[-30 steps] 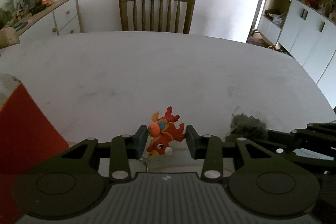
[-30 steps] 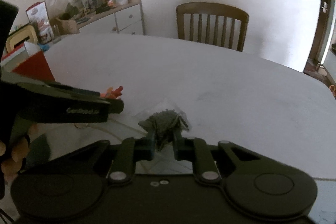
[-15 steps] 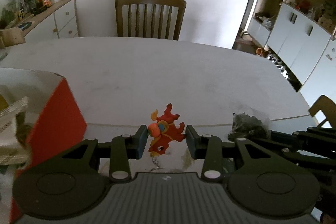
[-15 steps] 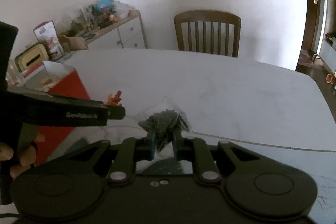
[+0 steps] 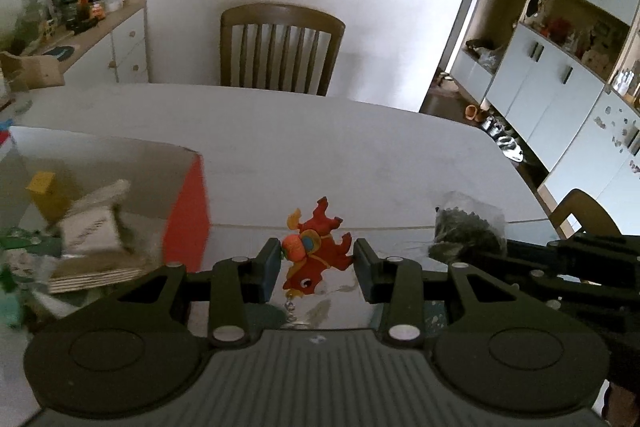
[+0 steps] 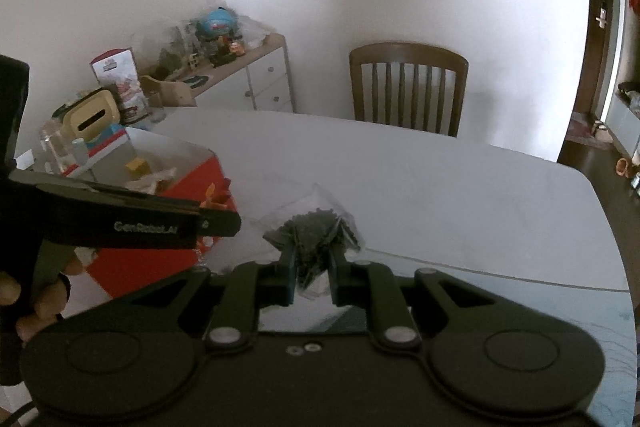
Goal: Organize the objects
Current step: 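Carry the plush keychain and dark mesh bag over the cardboard box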
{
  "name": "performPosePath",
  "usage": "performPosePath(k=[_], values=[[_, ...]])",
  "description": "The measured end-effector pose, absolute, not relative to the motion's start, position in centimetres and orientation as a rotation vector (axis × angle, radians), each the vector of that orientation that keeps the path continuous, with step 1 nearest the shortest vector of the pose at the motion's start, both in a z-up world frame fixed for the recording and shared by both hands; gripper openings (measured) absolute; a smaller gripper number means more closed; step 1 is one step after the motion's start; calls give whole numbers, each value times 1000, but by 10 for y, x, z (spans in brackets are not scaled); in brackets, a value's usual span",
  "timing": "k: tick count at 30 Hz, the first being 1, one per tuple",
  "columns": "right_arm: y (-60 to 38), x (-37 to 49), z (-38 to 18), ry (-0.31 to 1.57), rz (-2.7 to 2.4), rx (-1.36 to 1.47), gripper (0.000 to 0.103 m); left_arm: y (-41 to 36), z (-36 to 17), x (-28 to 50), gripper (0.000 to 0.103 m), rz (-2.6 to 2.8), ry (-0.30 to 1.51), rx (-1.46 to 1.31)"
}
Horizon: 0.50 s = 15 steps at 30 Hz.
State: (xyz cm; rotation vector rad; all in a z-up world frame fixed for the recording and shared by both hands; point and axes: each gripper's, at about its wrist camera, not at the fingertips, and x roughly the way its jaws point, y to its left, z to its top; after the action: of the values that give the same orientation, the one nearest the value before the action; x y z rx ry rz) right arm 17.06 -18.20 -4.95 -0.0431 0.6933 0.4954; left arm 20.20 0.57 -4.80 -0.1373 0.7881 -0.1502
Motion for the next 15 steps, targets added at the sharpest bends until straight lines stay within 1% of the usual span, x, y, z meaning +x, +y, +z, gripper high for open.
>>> performPosePath(k=[7,15], values=[[-144,153,-27,672,527,-71,14,54,-27,185,39,-134,783,-162],[-89,139,-10,647,577,-110,14,110,-14,167,39,-95,766,-155]])
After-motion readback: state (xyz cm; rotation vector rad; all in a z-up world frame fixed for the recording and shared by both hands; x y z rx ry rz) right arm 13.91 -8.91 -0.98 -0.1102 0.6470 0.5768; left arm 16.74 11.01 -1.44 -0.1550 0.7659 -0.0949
